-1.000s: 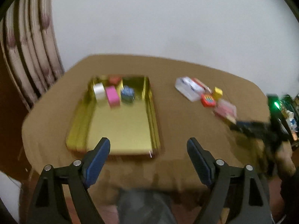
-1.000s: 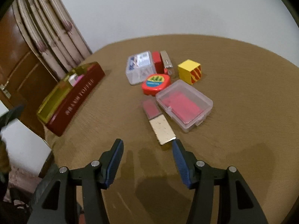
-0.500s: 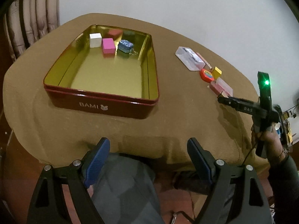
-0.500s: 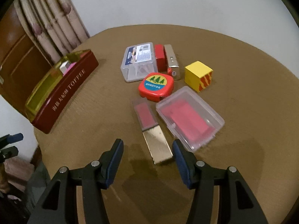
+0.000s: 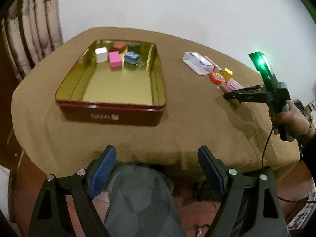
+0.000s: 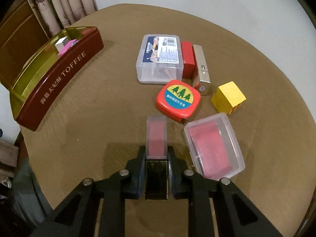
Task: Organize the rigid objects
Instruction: 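Grasp the gold-and-pink block with the right gripper and drop it in the tin, then grasp the clear pink-lidded box with the left gripper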
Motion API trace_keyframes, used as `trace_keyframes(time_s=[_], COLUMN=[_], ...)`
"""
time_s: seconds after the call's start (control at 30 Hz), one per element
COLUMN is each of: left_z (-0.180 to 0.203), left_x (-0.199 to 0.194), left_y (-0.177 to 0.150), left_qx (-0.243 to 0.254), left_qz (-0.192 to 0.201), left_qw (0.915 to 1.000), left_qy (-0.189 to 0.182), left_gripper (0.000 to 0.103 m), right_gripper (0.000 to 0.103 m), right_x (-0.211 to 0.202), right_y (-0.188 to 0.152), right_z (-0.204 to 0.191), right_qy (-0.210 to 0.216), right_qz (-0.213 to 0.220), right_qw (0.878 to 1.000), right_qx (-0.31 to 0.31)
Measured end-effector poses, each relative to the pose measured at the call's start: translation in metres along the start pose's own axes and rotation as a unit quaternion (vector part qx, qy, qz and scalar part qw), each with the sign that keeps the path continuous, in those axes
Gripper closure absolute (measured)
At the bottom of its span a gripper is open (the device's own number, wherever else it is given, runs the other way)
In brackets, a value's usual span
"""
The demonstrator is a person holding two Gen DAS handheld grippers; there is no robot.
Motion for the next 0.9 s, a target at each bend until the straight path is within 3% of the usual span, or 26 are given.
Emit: trace_keyframes(time_s=[0.07, 0.13, 0.27, 0.43, 0.57, 0.67, 0.9], left_z=[-0.009, -0.016, -0.028, -0.049, -0.067, -0.074, -0.072], left_x=[-0.003, -0.007, -0.014, -0.025, -0.031, -0.031, -0.021], left_y=[-0.004, -0.006, -0.007, -0.002, 0.002, 0.004, 0.002], left_qx=[-0.011, -0.015, -0.019, -0.031, -0.048, -0.044, -0.046], left_qz=[-0.004, -0.001, 0.011, 0.035, 0.05, 0.059, 0.04], left_qw=[0.9999, 0.9998, 0.999, 0.9966, 0.9945, 0.9927, 0.995], left_qy=[0.003, 0.012, 0.04, 0.068, 0.079, 0.095, 0.079], left_gripper=[0.022, 0.022, 0.022, 0.022, 0.022, 0.022, 0.022], right_gripper=[0.083, 0.083, 0.083, 0.083, 0.083, 0.083, 0.083], right_x=[-0.004, -0.022, -0.066, -0.079, -0.04, -0.005, 0.05], right_y=[0.0, 0.012, 0.07, 0.138, 0.17, 0.176, 0.162], right_z=[-0.005, -0.024, -0.079, -0.157, -0.202, -0.218, -0.221], right_qy=[0.01, 0.063, 0.142, 0.216, 0.216, 0.196, 0.126], right_qz=[0.001, 0.023, 0.076, 0.084, 0.057, 0.032, -0.016], right_qw=[1.0, 0.997, 0.986, 0.972, 0.974, 0.979, 0.991], right_qx=[0.011, 0.03, 0.048, 0.046, 0.047, 0.053, 0.044])
Point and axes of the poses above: each gripper's, at about its wrist camera, not at the fingertips, and x roughly the way its jaws point, z to its right, y to its top, the point moved 10 cm from there along x, roughly the way its jaws point, and after that the axes turned 1 degree about -x, right-handed, at the moved point
